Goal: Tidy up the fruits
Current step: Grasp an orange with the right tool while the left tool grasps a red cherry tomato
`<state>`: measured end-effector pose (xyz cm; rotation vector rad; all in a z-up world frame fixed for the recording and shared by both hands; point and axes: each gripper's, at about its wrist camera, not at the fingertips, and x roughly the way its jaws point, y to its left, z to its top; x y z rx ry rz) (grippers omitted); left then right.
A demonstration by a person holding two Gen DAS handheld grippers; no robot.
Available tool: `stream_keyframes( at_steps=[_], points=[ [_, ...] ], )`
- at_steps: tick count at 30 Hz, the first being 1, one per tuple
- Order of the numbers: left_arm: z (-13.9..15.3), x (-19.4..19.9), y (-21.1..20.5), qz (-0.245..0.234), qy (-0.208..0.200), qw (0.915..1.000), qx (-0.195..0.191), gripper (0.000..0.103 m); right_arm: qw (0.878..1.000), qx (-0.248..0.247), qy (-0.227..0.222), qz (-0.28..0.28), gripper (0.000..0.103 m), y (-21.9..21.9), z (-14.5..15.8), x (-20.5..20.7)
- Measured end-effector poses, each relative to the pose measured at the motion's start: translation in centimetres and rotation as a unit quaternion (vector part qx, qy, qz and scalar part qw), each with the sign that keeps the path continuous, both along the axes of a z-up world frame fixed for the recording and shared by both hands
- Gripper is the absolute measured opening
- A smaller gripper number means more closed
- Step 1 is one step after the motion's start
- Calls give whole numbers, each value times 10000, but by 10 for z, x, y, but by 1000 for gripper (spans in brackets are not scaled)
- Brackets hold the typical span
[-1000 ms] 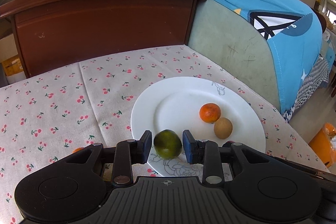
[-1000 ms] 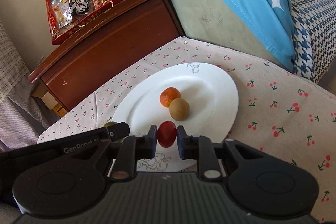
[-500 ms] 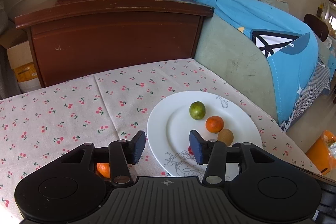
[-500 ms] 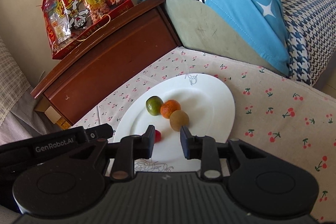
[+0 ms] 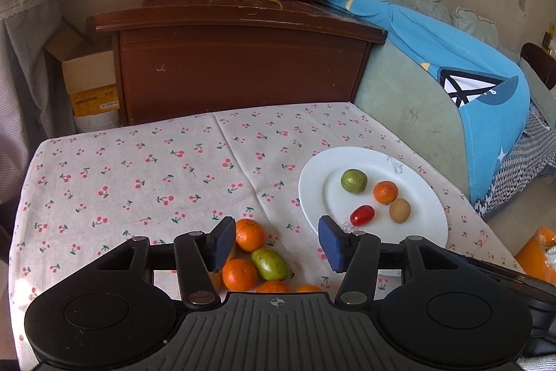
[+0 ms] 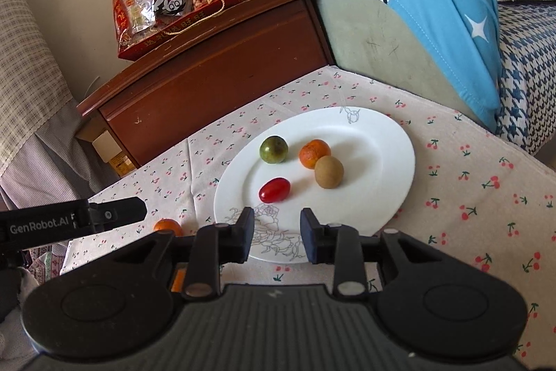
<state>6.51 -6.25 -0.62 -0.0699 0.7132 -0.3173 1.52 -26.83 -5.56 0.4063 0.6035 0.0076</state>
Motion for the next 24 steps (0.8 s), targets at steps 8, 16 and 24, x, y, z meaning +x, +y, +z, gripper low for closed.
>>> stream_keyframes(
  at_steps=[8,16,24],
  points=[
    [-9,-21,32,372,101,9991,-168,52,9991,-185,75,387,31,17,1,-12],
    [-24,-38,54,637,227,9975,-221,52,9961,-298,187,813,31,38,-5,-21],
    [-42,-45,58,572,322,9978,-99,50,9933,-270,198,1109,31,50,-9,-19]
  ],
)
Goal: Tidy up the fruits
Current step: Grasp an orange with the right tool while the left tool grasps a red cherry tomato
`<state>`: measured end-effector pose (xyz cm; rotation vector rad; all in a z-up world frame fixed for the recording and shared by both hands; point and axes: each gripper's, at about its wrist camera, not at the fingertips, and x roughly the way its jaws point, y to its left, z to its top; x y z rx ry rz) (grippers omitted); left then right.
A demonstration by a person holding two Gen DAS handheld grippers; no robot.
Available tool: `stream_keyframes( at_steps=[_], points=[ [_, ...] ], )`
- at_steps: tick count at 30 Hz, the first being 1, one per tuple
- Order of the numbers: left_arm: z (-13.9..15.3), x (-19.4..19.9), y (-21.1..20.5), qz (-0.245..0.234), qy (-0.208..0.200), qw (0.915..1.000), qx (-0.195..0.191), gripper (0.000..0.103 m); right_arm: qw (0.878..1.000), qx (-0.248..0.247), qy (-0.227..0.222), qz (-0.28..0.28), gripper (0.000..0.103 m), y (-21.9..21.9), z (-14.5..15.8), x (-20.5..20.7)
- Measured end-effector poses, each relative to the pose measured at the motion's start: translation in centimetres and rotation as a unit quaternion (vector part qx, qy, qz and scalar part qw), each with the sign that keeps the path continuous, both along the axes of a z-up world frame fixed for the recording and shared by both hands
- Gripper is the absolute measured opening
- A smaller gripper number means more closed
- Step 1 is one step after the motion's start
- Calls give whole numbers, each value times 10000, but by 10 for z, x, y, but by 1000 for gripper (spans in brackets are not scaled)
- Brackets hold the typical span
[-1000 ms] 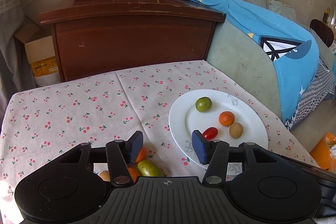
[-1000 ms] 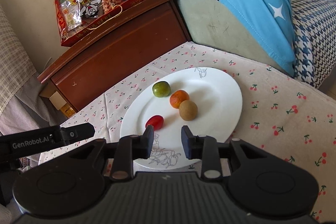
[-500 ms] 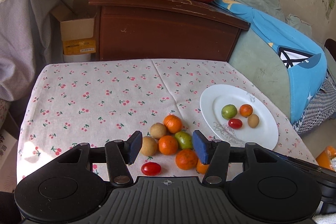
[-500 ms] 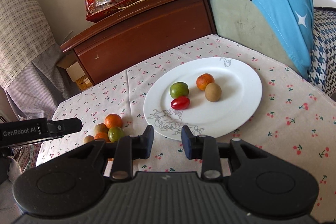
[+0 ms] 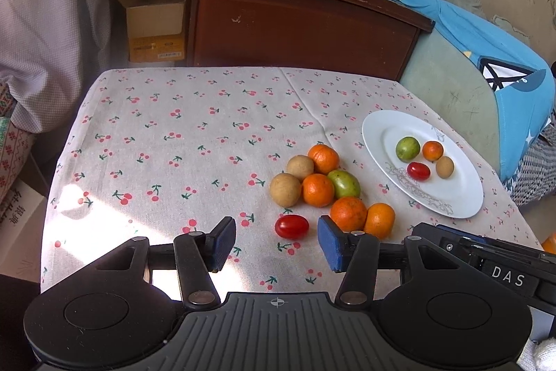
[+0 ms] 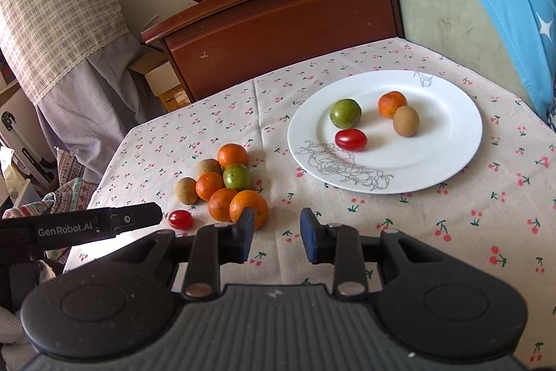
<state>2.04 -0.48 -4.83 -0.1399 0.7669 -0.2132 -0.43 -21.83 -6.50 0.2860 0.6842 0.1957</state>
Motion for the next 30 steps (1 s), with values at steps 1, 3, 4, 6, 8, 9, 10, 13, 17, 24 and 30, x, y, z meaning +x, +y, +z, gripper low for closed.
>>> stream_keyframes(
  at_steps=[1,3,4,6,8,9,10,13,17,24,30],
  points=[
    [-1,0,0,0,9,10000,-15,50,10000,10,8,21,31,1,-1,1],
    [-3,1,0,-21,-17,10000,-23,50,10000,14,25,85,31,4,-3,2],
    [-4,1,-2,-49,-44,10000,13,50,9999,-2,25,116,31,5,-4,3],
    [-6,1,-5,-103,-86,9998,123,50,9999,-24,13,167,31,8,-4,4],
    [-9,2,-9,-157,-106,9996,224,48,9998,-25,6,219,31,11,-5,7],
    [-11,2,-11,-175,-117,9994,261,48,9997,-30,2,235,31,12,-5,8],
    [-12,3,-13,-197,-126,9993,292,48,9997,-37,0,247,31,13,-5,9],
    [-15,4,-17,-264,-165,9989,344,48,9997,-33,12,248,31,14,-7,14],
    [-18,6,-20,-312,-221,9984,423,46,9997,21,24,247,31,14,-9,19],
    [-26,10,-26,-359,-248,9974,573,42,9993,147,68,323,31,18,-14,26],
    [-27,11,-30,-456,-348,9965,606,34,9993,213,134,268,33,18,-19,32]
  ],
)
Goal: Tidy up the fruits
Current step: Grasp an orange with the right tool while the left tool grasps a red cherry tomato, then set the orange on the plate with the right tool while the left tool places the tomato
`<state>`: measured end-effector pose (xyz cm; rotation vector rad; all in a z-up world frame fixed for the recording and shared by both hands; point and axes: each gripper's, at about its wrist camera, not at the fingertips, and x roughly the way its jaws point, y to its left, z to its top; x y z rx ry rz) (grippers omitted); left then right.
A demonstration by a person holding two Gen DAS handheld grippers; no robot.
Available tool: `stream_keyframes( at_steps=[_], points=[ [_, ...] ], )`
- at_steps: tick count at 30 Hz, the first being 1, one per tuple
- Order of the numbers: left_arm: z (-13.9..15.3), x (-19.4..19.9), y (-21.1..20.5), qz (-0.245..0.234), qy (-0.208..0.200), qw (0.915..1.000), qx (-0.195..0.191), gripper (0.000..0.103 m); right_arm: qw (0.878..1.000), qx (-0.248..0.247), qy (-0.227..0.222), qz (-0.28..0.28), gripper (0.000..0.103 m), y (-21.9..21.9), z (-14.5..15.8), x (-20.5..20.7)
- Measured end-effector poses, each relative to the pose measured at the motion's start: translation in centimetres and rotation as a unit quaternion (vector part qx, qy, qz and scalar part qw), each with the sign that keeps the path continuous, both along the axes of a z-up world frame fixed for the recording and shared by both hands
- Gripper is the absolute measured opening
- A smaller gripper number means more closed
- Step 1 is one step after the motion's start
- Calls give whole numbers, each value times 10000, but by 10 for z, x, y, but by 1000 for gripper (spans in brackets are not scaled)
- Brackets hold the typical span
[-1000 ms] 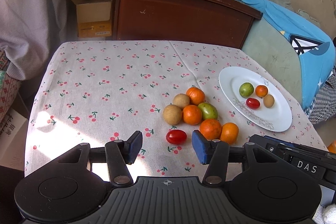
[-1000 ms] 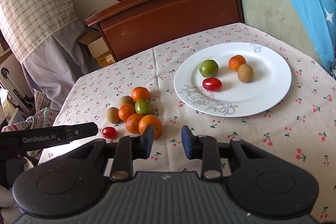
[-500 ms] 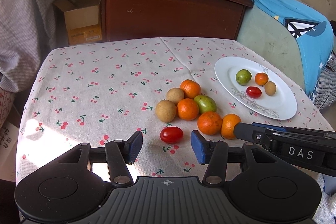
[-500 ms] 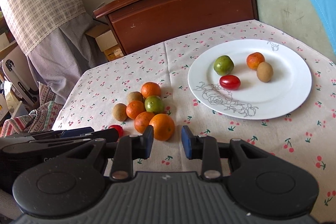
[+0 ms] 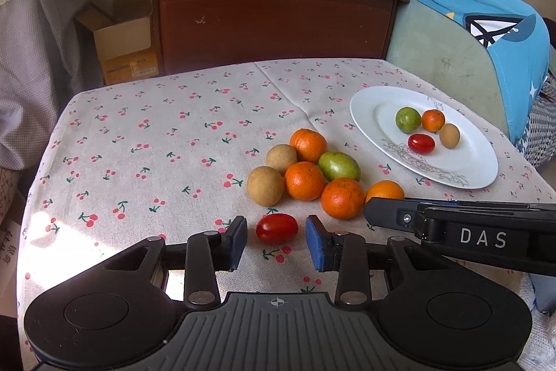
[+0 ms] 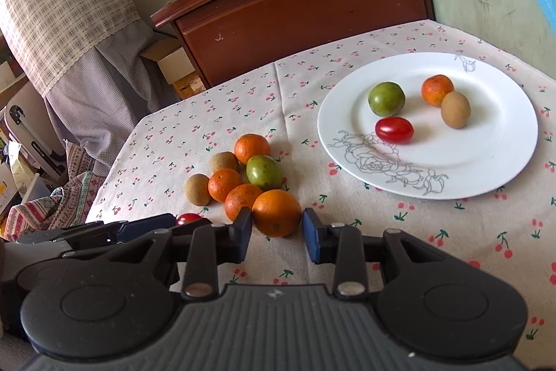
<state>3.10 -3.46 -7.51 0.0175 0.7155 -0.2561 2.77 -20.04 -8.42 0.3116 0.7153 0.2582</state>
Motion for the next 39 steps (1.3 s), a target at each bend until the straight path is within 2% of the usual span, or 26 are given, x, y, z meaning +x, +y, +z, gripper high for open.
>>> stream_keyframes(
  at_steps=[8,22,35,39],
  points=[
    [-1,0,-4,-25,-46,10000,60,24,10000,26,-15,-12,31,-1,-1,0],
    [5,-5,7,174,102,9994,-287,23,9999,-72,-13,-76,30,-2,2,-7],
    [34,-11,-2,8,-176,9978,-645,23,9985,28,-238,-492,30,-30,31,-20],
    [49,-9,-13,-197,-351,9965,-727,23,9978,-236,-309,-532,30,-41,45,-14]
  ],
)
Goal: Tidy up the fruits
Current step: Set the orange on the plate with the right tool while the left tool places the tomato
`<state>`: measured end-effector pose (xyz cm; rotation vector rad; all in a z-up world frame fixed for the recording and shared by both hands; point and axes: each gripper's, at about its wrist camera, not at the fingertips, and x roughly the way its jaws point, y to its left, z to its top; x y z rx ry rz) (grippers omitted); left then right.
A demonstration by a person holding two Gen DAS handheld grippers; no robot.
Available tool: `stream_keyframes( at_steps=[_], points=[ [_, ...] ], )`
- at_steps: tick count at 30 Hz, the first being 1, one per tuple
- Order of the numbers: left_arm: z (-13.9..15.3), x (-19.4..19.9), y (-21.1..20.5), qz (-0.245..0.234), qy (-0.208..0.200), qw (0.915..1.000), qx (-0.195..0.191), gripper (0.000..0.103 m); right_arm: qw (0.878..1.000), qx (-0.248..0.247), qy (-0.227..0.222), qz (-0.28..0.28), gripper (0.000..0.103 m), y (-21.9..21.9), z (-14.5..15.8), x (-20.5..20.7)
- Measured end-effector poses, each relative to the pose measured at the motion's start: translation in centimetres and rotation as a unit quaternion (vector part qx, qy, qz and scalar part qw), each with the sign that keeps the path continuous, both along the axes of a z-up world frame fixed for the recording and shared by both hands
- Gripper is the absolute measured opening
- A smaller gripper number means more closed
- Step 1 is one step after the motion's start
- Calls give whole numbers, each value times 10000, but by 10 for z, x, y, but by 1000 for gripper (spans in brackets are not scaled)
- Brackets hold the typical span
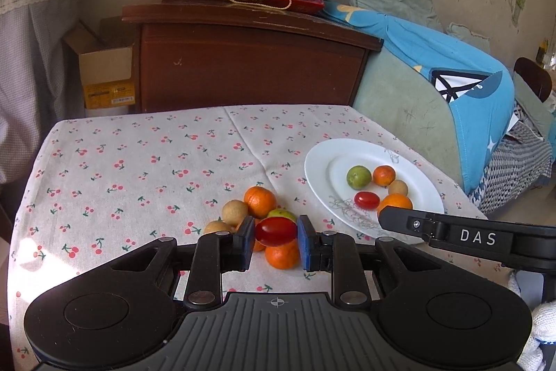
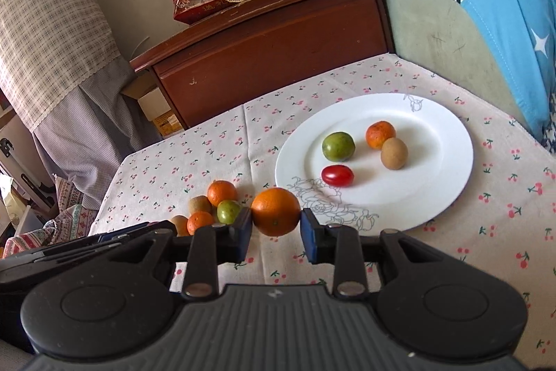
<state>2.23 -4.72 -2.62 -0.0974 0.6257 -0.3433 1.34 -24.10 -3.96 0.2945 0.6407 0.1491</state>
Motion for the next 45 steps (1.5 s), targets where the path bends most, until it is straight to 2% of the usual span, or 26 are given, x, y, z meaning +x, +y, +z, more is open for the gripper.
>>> stream_keyframes(
  at_steps=[4,10,17,23,31,33,35,39,41,45],
  points=[
    [6,11,-13,-151,42,9996,-254,23,10000,-54,-29,-78,30,-23,16,11],
    [4,22,-50,-480,63,9984,-295,23,9990,107,162,-397,30,-67,23,33],
    [-10,30,-101,-889,220,9957,-158,23,9908,454,494,-1180,30,-104,6,47],
    [-21,41,-130,-1045,293,9941,84,24,9874,583,761,-1258,30,-109,-7,59],
    [-28,55,-144,-1120,310,9926,351,24,9833,711,855,-1439,32,-115,-13,68],
    [-26,57,-145,-1152,291,9921,401,26,9825,773,834,-1478,33,-117,-13,68],
    [-21,59,-143,-1141,279,9924,368,38,9820,831,811,-1487,33,-117,-12,68],
    [-11,59,-132,-1115,270,9931,226,47,9820,940,743,-1457,34,-117,-8,67],
    [-7,59,-125,-1105,284,9933,208,56,9832,907,679,-1429,36,-114,-4,65],
    [0,57,-108,-1058,378,9932,309,61,9865,837,578,-1286,41,-106,1,63]
  ],
)
